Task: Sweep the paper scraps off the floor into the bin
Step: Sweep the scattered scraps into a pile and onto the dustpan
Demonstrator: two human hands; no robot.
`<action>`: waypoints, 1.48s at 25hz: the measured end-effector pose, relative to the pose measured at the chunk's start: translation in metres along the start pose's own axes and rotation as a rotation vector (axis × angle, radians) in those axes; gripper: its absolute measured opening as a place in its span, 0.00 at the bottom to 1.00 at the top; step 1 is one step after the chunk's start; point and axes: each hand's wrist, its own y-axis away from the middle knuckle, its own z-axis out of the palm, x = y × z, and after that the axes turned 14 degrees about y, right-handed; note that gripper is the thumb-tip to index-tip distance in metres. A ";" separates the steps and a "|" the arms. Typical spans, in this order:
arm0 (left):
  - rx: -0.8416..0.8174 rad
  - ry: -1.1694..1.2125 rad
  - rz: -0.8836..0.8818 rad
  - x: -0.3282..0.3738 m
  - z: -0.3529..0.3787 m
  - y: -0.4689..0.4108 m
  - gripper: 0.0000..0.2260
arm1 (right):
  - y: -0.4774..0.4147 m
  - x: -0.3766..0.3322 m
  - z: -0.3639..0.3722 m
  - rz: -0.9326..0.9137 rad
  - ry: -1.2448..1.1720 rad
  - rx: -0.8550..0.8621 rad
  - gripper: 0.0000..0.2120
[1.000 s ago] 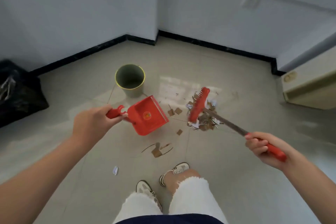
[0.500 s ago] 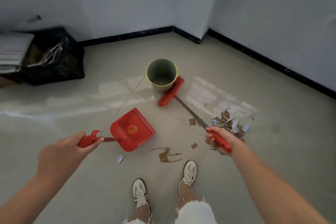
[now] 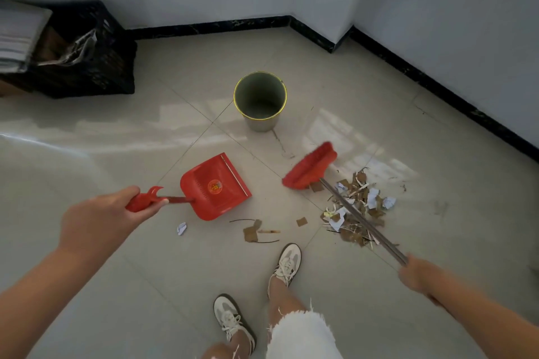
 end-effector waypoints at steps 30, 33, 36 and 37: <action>0.449 0.307 -0.458 -0.324 -0.038 0.215 0.26 | 0.175 -0.459 0.126 -0.615 1.074 0.268 0.19; 0.418 0.315 -0.523 -0.323 -0.017 0.220 0.27 | 0.136 -0.400 0.096 -0.605 1.239 0.264 0.22; 0.372 0.321 -0.528 -0.308 -0.007 0.210 0.28 | 0.111 -0.299 0.066 -0.490 1.281 0.315 0.25; 0.355 0.318 -0.519 -0.300 -0.004 0.205 0.28 | 0.103 -0.262 0.059 -0.462 1.273 0.304 0.26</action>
